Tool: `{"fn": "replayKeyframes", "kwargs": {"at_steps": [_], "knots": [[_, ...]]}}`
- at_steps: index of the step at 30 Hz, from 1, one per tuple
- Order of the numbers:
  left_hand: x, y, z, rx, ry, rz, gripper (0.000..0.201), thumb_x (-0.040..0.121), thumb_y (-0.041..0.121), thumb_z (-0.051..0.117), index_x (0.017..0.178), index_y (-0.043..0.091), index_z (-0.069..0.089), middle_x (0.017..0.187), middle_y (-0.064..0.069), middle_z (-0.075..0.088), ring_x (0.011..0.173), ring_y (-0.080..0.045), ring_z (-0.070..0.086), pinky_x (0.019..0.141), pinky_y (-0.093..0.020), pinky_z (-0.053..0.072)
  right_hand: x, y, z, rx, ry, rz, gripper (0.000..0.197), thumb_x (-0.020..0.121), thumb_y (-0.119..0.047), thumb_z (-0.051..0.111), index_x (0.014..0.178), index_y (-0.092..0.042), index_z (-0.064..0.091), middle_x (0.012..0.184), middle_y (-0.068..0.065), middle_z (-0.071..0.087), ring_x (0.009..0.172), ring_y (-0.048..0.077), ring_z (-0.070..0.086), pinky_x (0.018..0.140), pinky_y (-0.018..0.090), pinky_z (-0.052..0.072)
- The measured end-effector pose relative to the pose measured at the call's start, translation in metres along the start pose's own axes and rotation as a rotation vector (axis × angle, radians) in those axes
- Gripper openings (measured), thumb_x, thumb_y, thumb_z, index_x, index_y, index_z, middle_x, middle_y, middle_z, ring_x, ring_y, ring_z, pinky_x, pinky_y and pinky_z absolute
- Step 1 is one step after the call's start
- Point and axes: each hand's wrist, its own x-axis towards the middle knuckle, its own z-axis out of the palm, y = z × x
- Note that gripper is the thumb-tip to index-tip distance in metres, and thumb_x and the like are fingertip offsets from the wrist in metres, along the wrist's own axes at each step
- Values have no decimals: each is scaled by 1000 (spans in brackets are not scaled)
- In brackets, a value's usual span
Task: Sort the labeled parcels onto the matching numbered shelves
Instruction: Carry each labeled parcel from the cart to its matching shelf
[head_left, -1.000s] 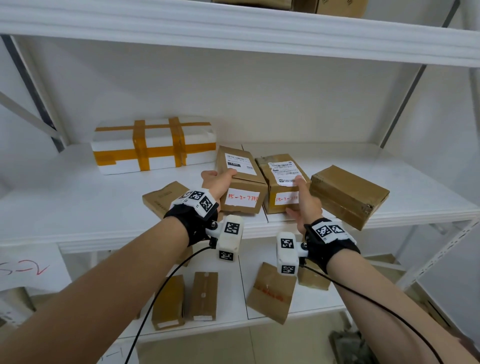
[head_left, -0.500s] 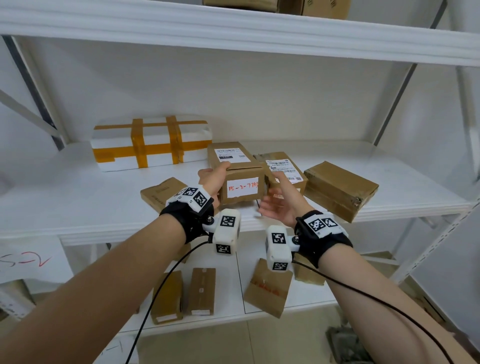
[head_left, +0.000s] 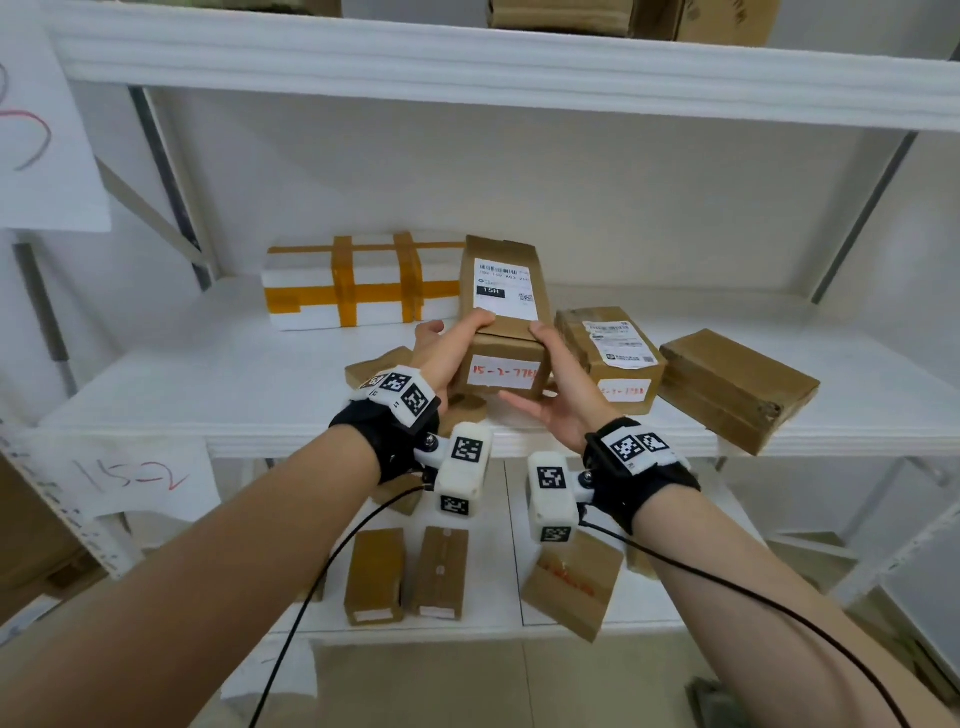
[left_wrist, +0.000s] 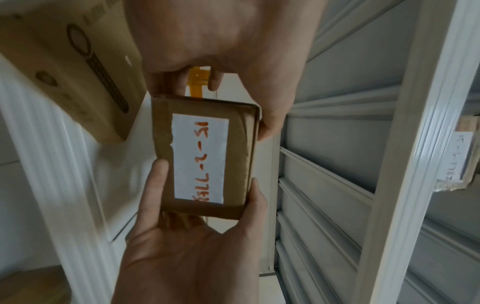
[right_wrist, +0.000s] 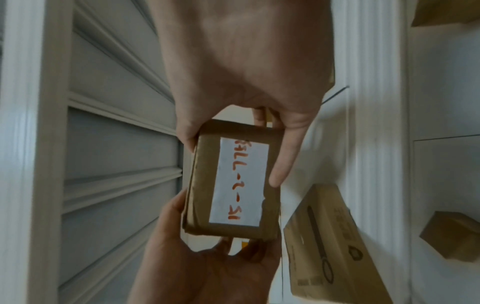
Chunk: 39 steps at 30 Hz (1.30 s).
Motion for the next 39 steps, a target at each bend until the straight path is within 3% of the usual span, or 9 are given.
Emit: {"fn": "replayKeyframes", "kwargs": {"at_steps": [2,5,7,10,12,19,25,30,39], "knots": [[0,3,-10,24,-12,3,89,73,55,78,144,19,38,107,-12,71,90,-21,69,50,-25,55,0,2,9,7,-48,-3,25,97,-45,61,110,-24,67,104,5,70,104,18,66,98,45,57],[1,4,-26,5,-20,11,97,62,58,81,143,21,41,109,-11,72,93,-23,71,60,-29,55,7,7,18,-75,28,-13,35,96,-54,57,106,-23,68,101,5,71,102,17,67,90,40,59],[5,2,-35,-33,-11,11,102,56,59,82,142,22,43,110,-11,72,96,-24,72,67,-34,57,22,10,13,-190,337,-118,41,89,-56,62,102,-18,66,102,3,69,101,20,65,90,39,54],[10,-1,-45,-63,-6,21,107,51,62,82,142,24,43,112,-10,72,98,-26,72,78,-42,58,38,6,-11,-414,879,-293,52,79,-43,76,120,-16,58,131,9,47,121,29,49,102,39,40],[14,-3,-49,-73,-7,25,107,50,63,82,143,25,44,112,-10,73,98,-26,72,79,-42,58,45,0,-30,-538,998,-286,61,77,-40,80,128,-19,54,140,11,37,127,32,43,109,45,35],[20,-9,-54,-101,-30,4,98,52,62,80,138,26,49,112,-9,73,97,-24,73,64,-34,58,68,1,-63,-763,907,-77,77,72,-45,86,131,-16,46,147,17,33,134,34,34,111,43,30],[20,-10,-68,-121,-11,9,95,53,63,81,136,28,51,111,-9,74,98,-25,73,69,-37,58,61,8,-51,-654,935,-243,77,66,-36,88,122,-11,42,135,17,32,118,36,41,83,40,40],[3,-3,-101,-127,52,82,78,68,58,75,133,23,52,111,-9,73,91,-20,72,54,-25,55,48,7,9,-546,810,-440,73,68,-39,82,122,-15,40,130,14,30,114,30,35,74,34,34],[-21,1,-213,-171,262,131,79,65,58,73,133,25,52,116,-9,70,96,-22,69,53,-28,56,37,44,145,-495,330,-404,75,67,-61,82,122,-30,41,125,4,28,118,26,37,91,32,37]]}}
